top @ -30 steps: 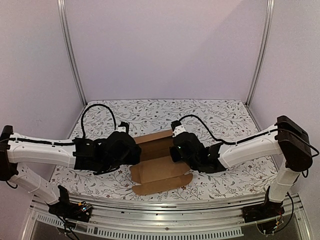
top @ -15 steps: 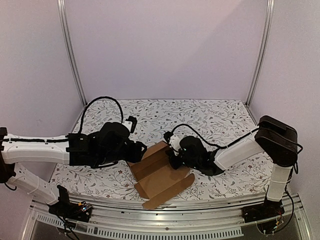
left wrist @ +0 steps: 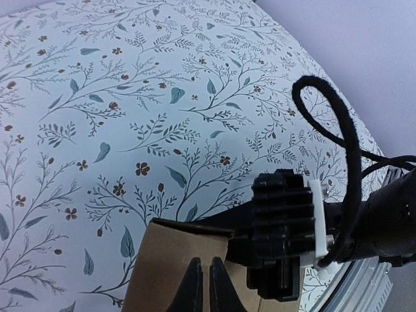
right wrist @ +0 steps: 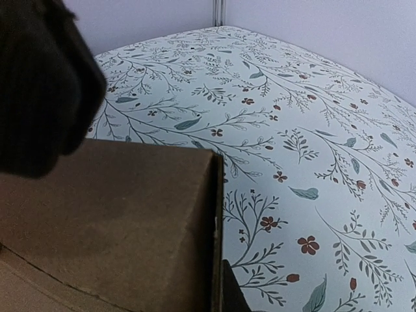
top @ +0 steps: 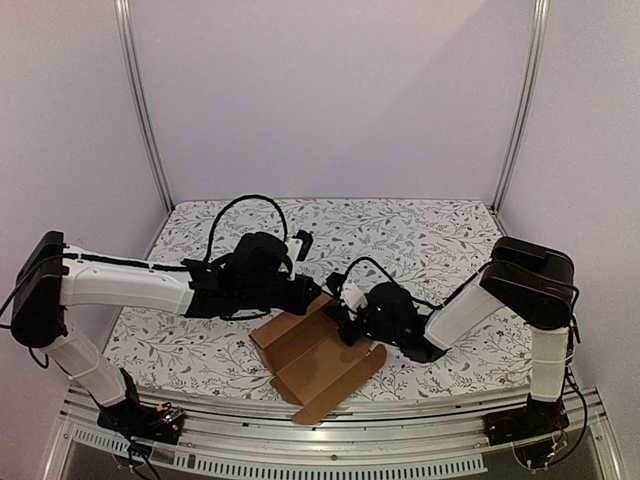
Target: Fold the paper box
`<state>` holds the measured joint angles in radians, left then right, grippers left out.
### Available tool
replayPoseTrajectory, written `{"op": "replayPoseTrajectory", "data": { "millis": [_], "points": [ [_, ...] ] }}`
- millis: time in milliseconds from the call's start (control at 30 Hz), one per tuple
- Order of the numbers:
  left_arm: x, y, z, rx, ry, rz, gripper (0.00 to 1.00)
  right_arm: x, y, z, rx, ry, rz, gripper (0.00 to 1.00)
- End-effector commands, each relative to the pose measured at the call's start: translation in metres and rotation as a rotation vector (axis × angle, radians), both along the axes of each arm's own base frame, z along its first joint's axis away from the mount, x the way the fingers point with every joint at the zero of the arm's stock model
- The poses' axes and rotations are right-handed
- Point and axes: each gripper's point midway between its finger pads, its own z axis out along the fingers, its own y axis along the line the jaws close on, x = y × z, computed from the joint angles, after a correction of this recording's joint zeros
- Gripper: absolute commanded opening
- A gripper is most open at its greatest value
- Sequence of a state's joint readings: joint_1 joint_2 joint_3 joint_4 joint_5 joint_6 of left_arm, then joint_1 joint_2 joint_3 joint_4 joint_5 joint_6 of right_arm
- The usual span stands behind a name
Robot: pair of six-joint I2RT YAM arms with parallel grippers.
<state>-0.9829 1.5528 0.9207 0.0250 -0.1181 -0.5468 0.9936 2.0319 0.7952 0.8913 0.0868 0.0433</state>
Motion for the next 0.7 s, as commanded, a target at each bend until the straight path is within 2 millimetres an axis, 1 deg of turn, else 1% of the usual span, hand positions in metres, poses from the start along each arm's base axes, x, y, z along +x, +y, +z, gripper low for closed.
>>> {"op": "replayPoseTrajectory", "data": {
  "millis": [0,100,267,467,567,667],
  "points": [
    [0.014,-0.024,0.017,-0.085,-0.042,-0.046,0.05,0.002,0.001,0.002,0.048,-0.033,0.015,0.00],
    [0.018,-0.028,0.010,-0.078,-0.035,-0.040,0.03,0.004,0.003,0.004,0.069,-0.030,0.010,0.00],
    [0.022,-0.029,-0.013,-0.052,-0.010,-0.019,0.00,0.006,0.003,0.004,0.088,-0.025,-0.002,0.00],
    [0.025,-0.017,-0.044,-0.021,0.009,0.036,0.00,0.005,-0.001,-0.011,0.089,0.006,-0.019,0.00],
    [0.024,-0.013,-0.053,-0.029,0.020,0.055,0.00,0.004,-0.003,-0.018,0.101,0.025,-0.027,0.07],
    [0.023,-0.012,-0.059,-0.028,0.033,0.057,0.00,0.002,-0.004,-0.024,0.105,0.042,-0.032,0.18]
  ]
}}
